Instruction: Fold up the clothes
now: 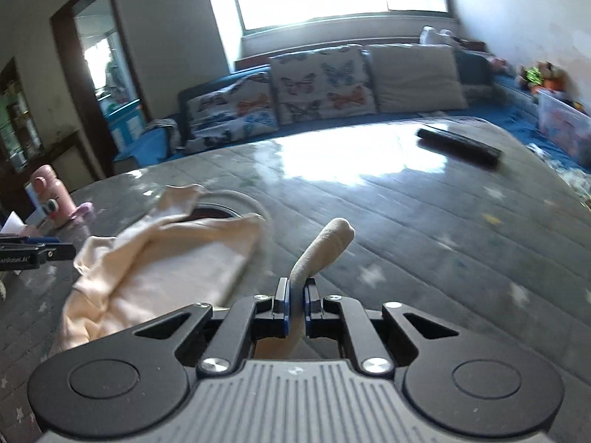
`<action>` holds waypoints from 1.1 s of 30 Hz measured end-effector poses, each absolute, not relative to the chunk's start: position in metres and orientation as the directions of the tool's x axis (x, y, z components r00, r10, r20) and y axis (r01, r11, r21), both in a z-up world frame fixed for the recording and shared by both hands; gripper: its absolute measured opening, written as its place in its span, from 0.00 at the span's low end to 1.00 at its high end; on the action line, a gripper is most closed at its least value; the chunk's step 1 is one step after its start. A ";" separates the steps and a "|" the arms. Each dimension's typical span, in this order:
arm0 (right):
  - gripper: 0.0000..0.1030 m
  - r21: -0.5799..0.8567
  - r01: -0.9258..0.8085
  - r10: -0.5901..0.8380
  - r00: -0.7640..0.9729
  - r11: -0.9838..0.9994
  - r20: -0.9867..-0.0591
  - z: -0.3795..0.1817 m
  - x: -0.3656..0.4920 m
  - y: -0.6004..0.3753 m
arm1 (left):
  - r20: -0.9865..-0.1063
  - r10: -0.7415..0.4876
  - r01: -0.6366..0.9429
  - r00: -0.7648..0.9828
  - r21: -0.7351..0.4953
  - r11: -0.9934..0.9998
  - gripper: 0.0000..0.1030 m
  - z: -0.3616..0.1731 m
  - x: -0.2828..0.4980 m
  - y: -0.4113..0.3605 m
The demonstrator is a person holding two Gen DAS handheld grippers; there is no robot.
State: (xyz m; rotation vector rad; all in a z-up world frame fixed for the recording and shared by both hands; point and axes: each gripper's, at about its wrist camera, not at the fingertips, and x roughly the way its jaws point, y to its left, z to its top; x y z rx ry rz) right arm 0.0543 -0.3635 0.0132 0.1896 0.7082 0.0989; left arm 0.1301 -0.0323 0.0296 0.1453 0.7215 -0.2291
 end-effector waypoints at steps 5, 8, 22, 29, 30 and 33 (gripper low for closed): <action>0.13 0.194 0.054 0.094 0.728 0.980 -0.679 0.000 0.033 -0.386 | -0.701 -0.144 0.280 0.699 0.082 0.957 0.52 0.011 0.145 -0.054; 0.20 0.155 0.098 0.039 0.715 0.983 -0.698 -0.005 0.024 -0.394 | -0.717 -0.124 0.286 0.686 0.108 0.952 0.50 -0.001 0.151 -0.062; 0.30 0.133 0.035 0.063 0.742 0.991 -0.667 0.004 0.041 -0.372 | -0.680 -0.098 0.213 0.726 0.088 0.973 0.03 0.011 0.120 -0.017; 0.31 0.184 -0.127 0.219 0.716 0.975 -0.663 0.009 0.070 -0.320 | -0.652 -0.069 0.120 0.755 0.034 0.992 0.03 0.029 0.072 0.043; 0.31 0.188 -0.147 0.235 0.711 0.971 -0.662 0.010 0.073 -0.313 | -0.657 -0.059 0.109 0.751 0.035 0.993 0.03 0.026 0.065 0.051; 0.35 0.186 -0.206 0.277 0.697 0.961 -0.661 0.011 0.080 -0.291 | -0.690 -0.016 0.073 0.724 0.053 0.996 0.03 0.014 0.048 0.072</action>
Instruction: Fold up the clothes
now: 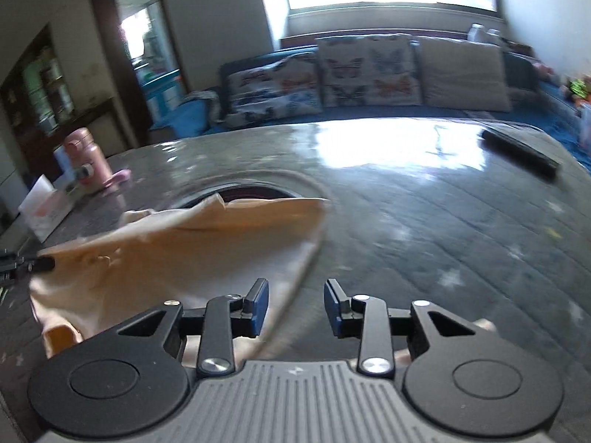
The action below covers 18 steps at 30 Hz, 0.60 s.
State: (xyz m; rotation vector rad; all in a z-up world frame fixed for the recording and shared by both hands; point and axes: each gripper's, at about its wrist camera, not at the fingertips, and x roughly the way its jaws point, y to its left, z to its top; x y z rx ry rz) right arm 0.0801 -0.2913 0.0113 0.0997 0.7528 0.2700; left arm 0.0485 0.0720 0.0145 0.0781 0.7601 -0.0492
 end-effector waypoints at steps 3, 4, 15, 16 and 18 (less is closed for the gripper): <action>0.35 0.183 -0.252 0.308 0.674 0.950 -0.672 0.008 0.084 -0.273 | -0.720 0.004 0.057 0.694 0.061 0.996 0.07 0.004 0.038 0.087; 0.35 0.182 -0.265 0.316 0.665 0.947 -0.677 0.006 0.085 -0.267 | -0.723 0.005 0.059 0.691 0.064 0.996 0.09 0.004 0.036 0.089; 0.37 0.166 -0.284 0.314 0.626 0.944 -0.714 -0.006 0.100 -0.256 | -0.633 -0.082 0.259 0.770 0.192 0.947 0.55 0.020 0.057 0.020; 0.42 0.165 -0.284 0.313 0.625 0.945 -0.715 -0.006 0.101 -0.256 | -0.634 -0.096 0.286 0.767 0.205 0.936 0.55 0.017 0.062 0.010; 0.42 0.163 -0.284 0.311 0.625 0.945 -0.716 -0.008 0.104 -0.256 | -0.649 -0.117 0.332 0.752 0.220 0.917 0.55 0.009 0.072 -0.005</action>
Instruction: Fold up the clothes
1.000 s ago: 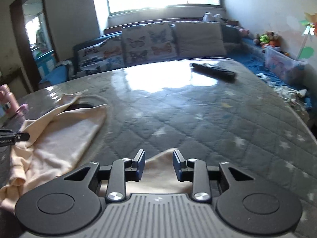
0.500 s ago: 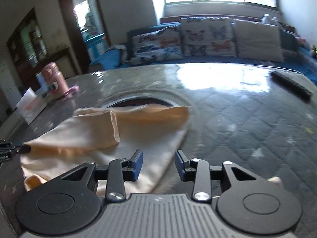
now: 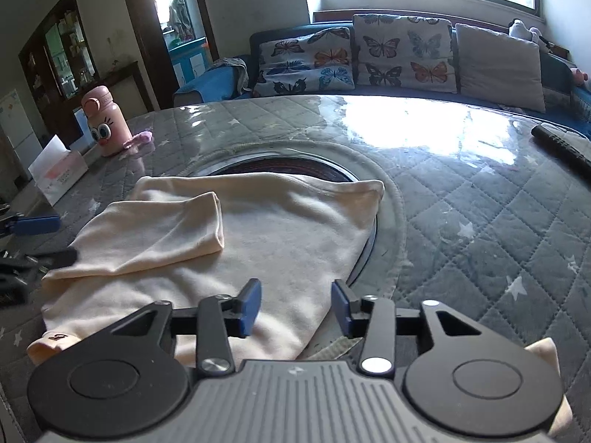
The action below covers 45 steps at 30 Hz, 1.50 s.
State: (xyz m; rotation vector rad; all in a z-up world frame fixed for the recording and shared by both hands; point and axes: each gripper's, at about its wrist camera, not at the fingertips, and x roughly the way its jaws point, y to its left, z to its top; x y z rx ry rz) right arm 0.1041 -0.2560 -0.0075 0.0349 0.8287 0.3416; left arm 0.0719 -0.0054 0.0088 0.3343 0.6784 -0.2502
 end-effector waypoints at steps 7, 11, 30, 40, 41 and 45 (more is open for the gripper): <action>0.56 0.171 -0.276 0.311 0.619 0.946 -0.721 -0.014 0.113 -0.256 | -0.712 -0.140 0.391 0.688 0.201 0.898 0.50 -0.023 0.106 -0.027; 0.56 0.174 -0.272 0.310 0.616 0.947 -0.724 -0.017 0.119 -0.256 | -0.725 -0.143 0.385 0.674 0.180 0.905 0.12 -0.030 0.114 -0.023; 0.57 0.156 -0.235 0.272 0.626 0.959 -0.731 -0.022 0.125 -0.251 | -0.626 0.001 0.121 0.779 0.152 0.981 0.05 0.021 0.091 0.085; 0.57 0.153 -0.250 0.280 0.625 0.956 -0.729 -0.018 0.126 -0.246 | -0.690 -0.162 0.373 0.705 0.168 0.913 0.42 -0.011 0.095 -0.003; 0.57 0.154 -0.250 0.281 0.625 0.956 -0.729 -0.019 0.127 -0.246 | -0.698 -0.164 0.383 0.697 0.169 0.908 0.42 -0.015 0.098 -0.008; 0.58 0.157 -0.251 0.284 0.621 0.955 -0.730 -0.020 0.129 -0.245 | -0.720 -0.160 0.393 0.675 0.167 0.904 0.42 -0.026 0.106 -0.015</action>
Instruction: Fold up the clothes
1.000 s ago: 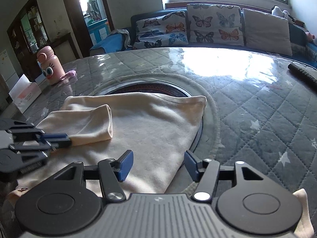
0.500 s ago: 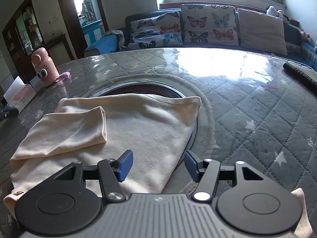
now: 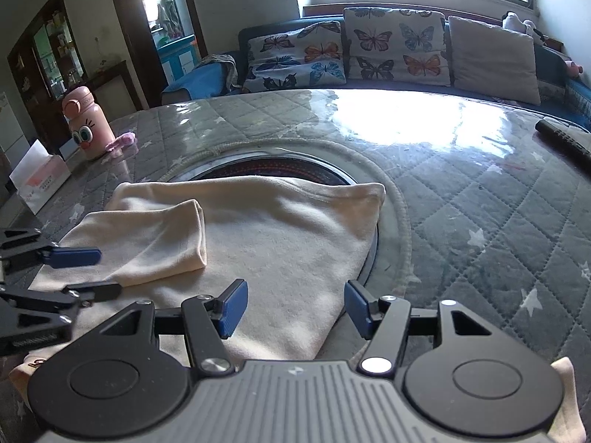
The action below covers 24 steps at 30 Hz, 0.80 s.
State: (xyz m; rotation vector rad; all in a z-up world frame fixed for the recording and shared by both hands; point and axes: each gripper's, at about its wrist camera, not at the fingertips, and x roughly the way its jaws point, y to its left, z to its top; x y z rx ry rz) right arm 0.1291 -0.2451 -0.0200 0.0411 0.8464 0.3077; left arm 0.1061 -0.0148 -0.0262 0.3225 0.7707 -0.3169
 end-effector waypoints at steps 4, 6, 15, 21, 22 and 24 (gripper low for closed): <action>0.58 0.158 -0.254 0.286 0.620 0.954 -0.730 -0.021 0.132 -0.243 | -0.723 -0.169 0.398 0.670 0.158 0.904 0.41 -0.030 0.111 -0.014; 0.58 0.160 -0.252 0.286 0.620 0.955 -0.731 -0.022 0.134 -0.243 | -0.725 -0.175 0.396 0.667 0.146 0.907 0.22 -0.030 0.114 -0.012; 0.57 0.153 -0.253 0.283 0.627 0.955 -0.726 -0.019 0.135 -0.239 | -0.660 -0.127 0.279 0.740 0.129 0.952 0.03 -0.008 0.114 0.018; 0.58 0.146 -0.252 0.277 0.636 0.957 -0.720 -0.015 0.134 -0.238 | -0.602 -0.016 0.107 0.799 0.115 0.988 0.02 0.018 0.113 0.073; 0.58 0.145 -0.252 0.277 0.637 0.957 -0.720 -0.014 0.133 -0.237 | -0.598 -0.002 0.085 0.802 0.111 0.990 0.02 0.021 0.112 0.081; 0.58 0.147 -0.253 0.278 0.637 0.956 -0.719 -0.014 0.132 -0.236 | -0.595 0.022 0.056 0.803 0.111 0.992 0.02 0.024 0.110 0.095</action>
